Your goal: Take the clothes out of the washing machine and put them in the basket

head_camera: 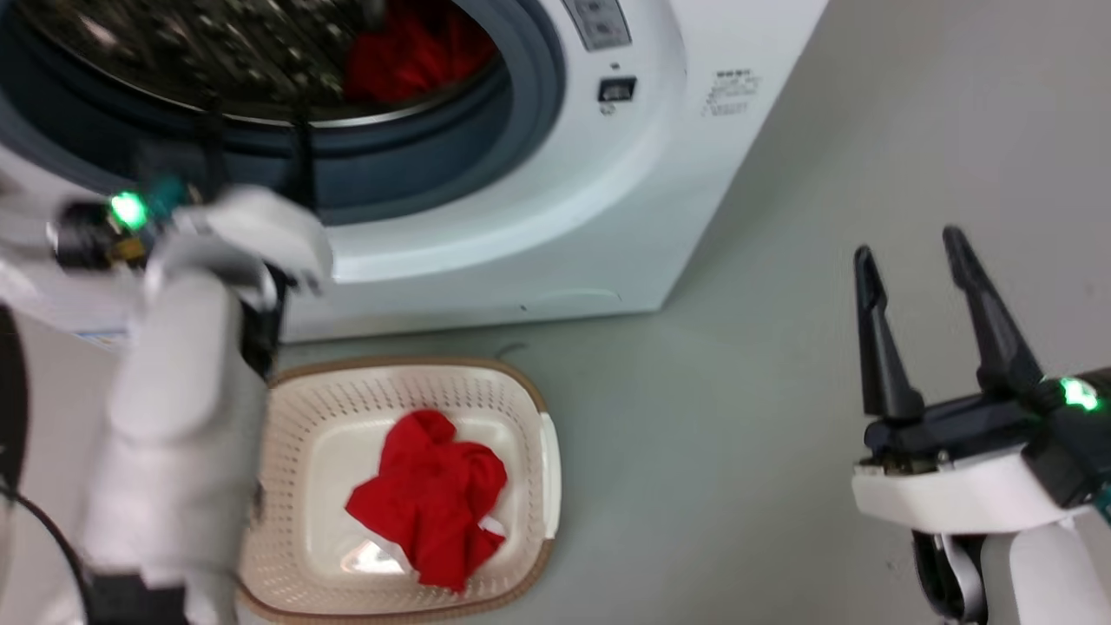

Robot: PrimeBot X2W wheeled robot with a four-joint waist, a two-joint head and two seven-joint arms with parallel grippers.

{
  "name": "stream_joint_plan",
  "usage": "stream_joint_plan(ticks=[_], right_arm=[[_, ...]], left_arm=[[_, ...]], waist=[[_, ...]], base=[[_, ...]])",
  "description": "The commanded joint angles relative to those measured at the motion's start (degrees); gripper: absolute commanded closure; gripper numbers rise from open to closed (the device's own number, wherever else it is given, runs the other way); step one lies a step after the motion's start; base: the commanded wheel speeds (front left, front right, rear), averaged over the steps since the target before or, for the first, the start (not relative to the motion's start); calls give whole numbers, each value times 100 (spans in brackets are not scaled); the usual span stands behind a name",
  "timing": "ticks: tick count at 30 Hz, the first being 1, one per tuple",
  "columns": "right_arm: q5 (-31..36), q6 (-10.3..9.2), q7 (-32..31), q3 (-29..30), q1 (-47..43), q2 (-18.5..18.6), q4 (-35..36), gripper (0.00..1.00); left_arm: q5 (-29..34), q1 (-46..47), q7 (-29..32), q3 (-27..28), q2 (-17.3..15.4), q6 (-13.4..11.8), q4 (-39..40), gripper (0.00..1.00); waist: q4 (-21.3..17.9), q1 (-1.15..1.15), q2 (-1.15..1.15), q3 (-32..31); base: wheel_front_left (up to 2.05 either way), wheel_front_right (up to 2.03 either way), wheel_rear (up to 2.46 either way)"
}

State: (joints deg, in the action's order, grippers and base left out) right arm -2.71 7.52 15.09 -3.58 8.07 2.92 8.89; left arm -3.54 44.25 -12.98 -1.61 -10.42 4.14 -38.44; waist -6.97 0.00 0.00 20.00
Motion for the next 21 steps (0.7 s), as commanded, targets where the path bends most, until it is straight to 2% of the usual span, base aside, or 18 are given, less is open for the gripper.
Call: stream_joint_plan(ticks=[1, 11, 17, 21], right_arm=[[-80, -5, 12, -19, 183, -10, 44, 0], [-581, -5, 12, 6, 700, -13, 174, 0], [-788, -5, 12, 47, 850, -13, 222, 0], [-922, -5, 12, 100, 931, -14, 255, 0]], left_arm=[[-11, 454, 90, 22, -125, 52, -292, 0], [42, 2805, 995, -260, -857, 280, -1776, 0], [23, 3758, 1632, -485, -1057, 313, -2220, 0], [-63, 4394, 2316, -682, -1140, 323, -2523, 0]], waist=[[-451, 0, 0, 643], [-1153, 0, 0, 1799], [-1353, 0, 0, 2205], [-1437, 0, 0, 2503]], base=[[0, 0, 0], [0, 0, 0], [0, 0, 0], [0, 0, 0]])
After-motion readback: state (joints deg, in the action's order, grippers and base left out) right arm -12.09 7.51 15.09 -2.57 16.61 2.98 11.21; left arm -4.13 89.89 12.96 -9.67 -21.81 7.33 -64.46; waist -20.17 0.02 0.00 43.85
